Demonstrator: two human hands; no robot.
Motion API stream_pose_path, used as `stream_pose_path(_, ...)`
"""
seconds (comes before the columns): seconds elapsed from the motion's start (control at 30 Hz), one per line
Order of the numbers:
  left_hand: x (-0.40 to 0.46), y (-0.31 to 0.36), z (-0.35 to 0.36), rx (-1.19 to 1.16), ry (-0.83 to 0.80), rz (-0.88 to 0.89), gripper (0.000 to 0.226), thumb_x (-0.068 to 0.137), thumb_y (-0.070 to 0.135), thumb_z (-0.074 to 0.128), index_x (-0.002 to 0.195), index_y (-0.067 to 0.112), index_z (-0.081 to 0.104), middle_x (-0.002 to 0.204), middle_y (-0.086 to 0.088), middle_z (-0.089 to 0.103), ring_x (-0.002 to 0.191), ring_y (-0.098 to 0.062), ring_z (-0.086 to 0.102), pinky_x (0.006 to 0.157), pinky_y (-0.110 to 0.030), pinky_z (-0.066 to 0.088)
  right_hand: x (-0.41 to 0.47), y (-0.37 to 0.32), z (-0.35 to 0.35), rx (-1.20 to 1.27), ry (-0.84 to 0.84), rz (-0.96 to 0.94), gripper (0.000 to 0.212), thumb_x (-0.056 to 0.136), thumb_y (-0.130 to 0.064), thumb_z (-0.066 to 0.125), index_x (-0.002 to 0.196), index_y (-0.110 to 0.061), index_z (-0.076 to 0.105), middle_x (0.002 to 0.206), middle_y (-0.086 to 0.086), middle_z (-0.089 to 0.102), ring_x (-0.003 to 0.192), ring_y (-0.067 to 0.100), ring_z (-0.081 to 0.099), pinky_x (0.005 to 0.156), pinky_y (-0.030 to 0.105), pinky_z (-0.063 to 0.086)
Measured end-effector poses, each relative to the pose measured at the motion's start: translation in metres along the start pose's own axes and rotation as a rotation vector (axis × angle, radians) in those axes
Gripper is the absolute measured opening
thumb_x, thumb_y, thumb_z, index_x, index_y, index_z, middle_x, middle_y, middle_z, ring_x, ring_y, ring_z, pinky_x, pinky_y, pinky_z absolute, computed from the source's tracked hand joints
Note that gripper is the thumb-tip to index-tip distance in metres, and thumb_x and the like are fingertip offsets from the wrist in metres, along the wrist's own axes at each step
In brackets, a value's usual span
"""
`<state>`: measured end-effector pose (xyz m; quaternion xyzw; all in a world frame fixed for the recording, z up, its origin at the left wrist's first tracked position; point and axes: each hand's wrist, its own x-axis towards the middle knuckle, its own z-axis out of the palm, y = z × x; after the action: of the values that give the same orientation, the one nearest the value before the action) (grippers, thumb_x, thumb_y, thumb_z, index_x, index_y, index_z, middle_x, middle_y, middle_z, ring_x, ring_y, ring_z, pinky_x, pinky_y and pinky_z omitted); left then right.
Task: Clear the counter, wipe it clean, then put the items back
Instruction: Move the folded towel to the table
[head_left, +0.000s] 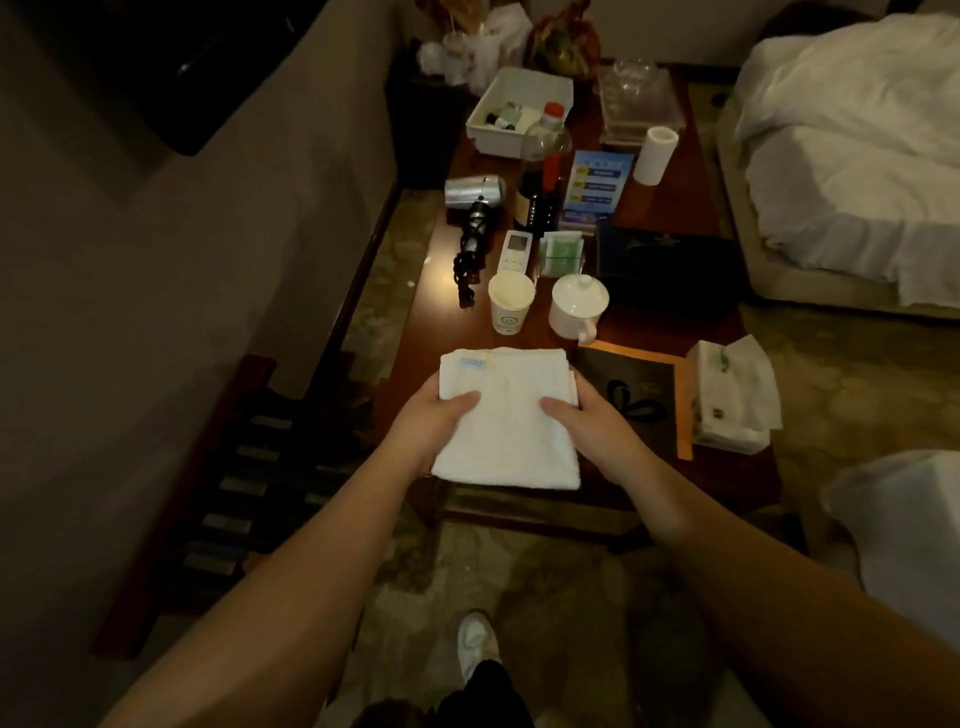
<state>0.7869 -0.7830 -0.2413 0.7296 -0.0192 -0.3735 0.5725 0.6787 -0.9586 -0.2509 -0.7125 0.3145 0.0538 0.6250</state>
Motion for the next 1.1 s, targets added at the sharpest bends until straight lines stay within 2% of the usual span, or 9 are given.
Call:
stream_pose_path(0.2,0.077,-0.008,-0.002,0.123,0.015,-0.014,0.045,0.089,0.024,0.063,0.132,0.031,0.052,0.123,0.004,0.063,0.111,-0.020,0.060,0.096,-0.046,0.049,0.058,0.002,0.003,-0.138,0.057,0.008,0.060,0.096,-0.034,0.053,0.148,-0.033,0.024,0.143,-0.007,0.045,0.126,0.013,0.045,0.097,0.026,0.034)
stream_pose_path(0.33,0.104,-0.007,0.000,0.200,0.048,-0.034,0.048,0.090,0.026,0.060,0.136,0.032,0.049,0.128,0.004,0.060,0.116,-0.022,0.056,0.100,-0.048,0.046,0.088,0.009,0.008,-0.217,0.104,0.049,0.064,0.098,-0.032,0.050,0.151,-0.030,0.015,0.152,-0.001,0.036,0.136,0.024,0.037,0.107,0.037,0.032)
stream_pose_path(0.43,0.117,-0.012,-0.002,0.230,0.057,-0.028,0.054,0.089,0.027,0.060,0.140,0.035,0.043,0.133,0.003,0.056,0.120,-0.024,0.053,0.100,-0.048,0.045,0.103,0.015,0.014,-0.257,0.185,0.106,0.071,0.095,-0.029,0.053,0.153,-0.030,0.011,0.152,0.000,0.035,0.134,0.027,0.039,0.105,0.041,0.037)
stream_pose_path(0.57,0.126,-0.022,-0.001,0.348,0.091,-0.006,0.068,0.089,0.020,0.061,0.148,0.028,0.029,0.146,0.000,0.041,0.130,-0.025,0.043,0.100,-0.040,0.039,0.104,0.023,0.019,-0.441,0.389,0.070,0.068,0.092,-0.025,0.056,0.150,-0.024,0.022,0.151,0.003,0.030,0.136,0.024,0.033,0.106,0.043,0.036)
stream_pose_path(0.67,0.124,-0.026,0.003,0.517,0.165,0.036,0.072,0.088,0.020,0.062,0.150,0.021,0.025,0.149,-0.005,0.029,0.135,-0.027,0.034,0.105,-0.043,0.036,0.092,0.032,0.021,-0.731,0.299,-0.136,0.048,0.091,-0.029,0.057,0.136,-0.018,0.045,0.142,0.004,0.039,0.130,0.022,0.035,0.105,0.036,0.034)
stream_pose_path(0.73,0.117,-0.031,0.006,0.618,0.230,0.097,0.069,0.088,0.022,0.062,0.148,0.017,0.028,0.149,-0.007,0.027,0.136,-0.027,0.029,0.106,-0.044,0.035,0.087,0.039,0.019,-0.887,0.219,-0.208,0.042,0.091,-0.035,0.057,0.129,-0.018,0.052,0.140,0.004,0.043,0.127,0.023,0.038,0.103,0.036,0.036)
stream_pose_path(0.83,0.102,-0.045,0.007,0.832,0.310,0.247,0.053,0.089,0.023,0.059,0.138,0.016,0.042,0.141,-0.008,0.035,0.127,-0.025,0.033,0.100,-0.038,0.037,0.087,0.045,0.016,-1.000,0.175,-0.178,0.046,0.093,-0.042,0.051,0.133,-0.021,0.046,0.146,0.001,0.038,0.131,0.024,0.036,0.104,0.042,0.035)
stream_pose_path(0.93,0.090,-0.060,0.008,1.014,0.295,0.350,0.034,0.094,0.025,0.052,0.128,0.016,0.054,0.133,-0.005,0.044,0.118,-0.023,0.040,0.093,-0.034,0.035,0.085,0.048,0.018,-1.059,0.177,-0.166,0.048,0.094,-0.044,0.047,0.137,-0.024,0.041,0.149,-0.001,0.035,0.134,0.022,0.033,0.105,0.043,0.032)
stream_pose_path(1.1,0.083,-0.070,0.006,1.027,0.236,0.326,0.034,0.101,0.028,0.040,0.133,0.024,0.051,0.138,0.004,0.046,0.118,-0.019,0.040,0.093,-0.034,0.034,0.080,0.049,0.020,-1.055,0.139,-0.144,0.050,0.096,-0.042,0.041,0.142,-0.025,0.034,0.153,-0.001,0.028,0.135,0.023,0.031,0.105,0.043,0.029)
